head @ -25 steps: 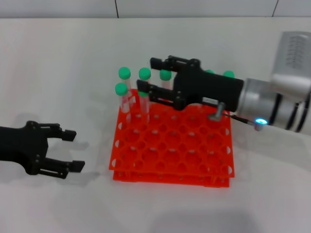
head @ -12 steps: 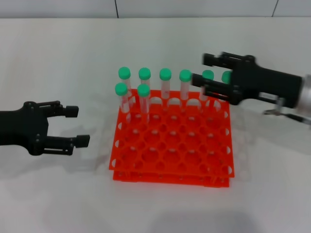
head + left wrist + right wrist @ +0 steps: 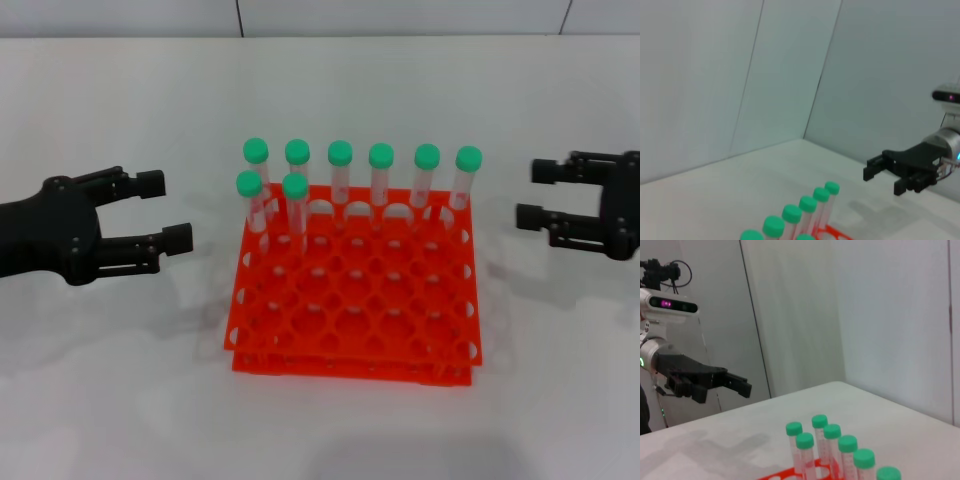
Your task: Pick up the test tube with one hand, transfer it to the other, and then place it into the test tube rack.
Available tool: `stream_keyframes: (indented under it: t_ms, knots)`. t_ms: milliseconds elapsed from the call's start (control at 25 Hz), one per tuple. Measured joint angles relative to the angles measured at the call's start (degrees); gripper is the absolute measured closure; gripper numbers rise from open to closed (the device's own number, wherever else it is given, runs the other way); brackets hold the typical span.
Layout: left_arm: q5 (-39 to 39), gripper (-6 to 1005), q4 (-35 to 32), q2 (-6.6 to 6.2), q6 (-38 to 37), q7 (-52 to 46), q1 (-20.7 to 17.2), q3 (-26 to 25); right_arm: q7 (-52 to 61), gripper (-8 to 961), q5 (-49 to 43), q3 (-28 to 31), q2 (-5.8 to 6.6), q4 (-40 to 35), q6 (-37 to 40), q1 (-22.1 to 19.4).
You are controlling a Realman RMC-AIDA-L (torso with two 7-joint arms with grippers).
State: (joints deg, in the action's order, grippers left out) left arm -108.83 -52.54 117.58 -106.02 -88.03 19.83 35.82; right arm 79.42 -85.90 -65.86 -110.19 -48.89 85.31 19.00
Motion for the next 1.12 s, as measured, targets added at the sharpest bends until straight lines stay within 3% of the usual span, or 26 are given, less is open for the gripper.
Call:
stream_keyframes:
  t_ms: [320,520,760,960,1120]
  knots:
    - [0.58,116,0.91,0.47,-0.33,-0.99,-0.05,-0.14,0.22,336,-3.22,2.35,-0.07,0.33,1.08,0.26]
    - [0.58,116,0.95,0.27,-0.30,-1.71,-0.05,-0.14,0.11,333,-3.81,2.17,-0.82,0.45,0.85,0.41]
    - [0.04,115,0.95,-0.22,-0.38,-2.26,0.05,0.07,-0.23,258,-4.51,2.44,-2.45,0.20,0.08,0.45]
    - [-0.06,115,0.62,-0.46,-0.46,-2.26,-0.06,0.21,-0.14,114,-4.54,2.44,-2.83,0.31,-0.34,0.44]
    - [-0.06,115,0.56,-0.46,-0.46,-2.26,-0.07,0.03,0.10,113,-4.55,2.32,-2.99,0.64,-1.07,0.43]
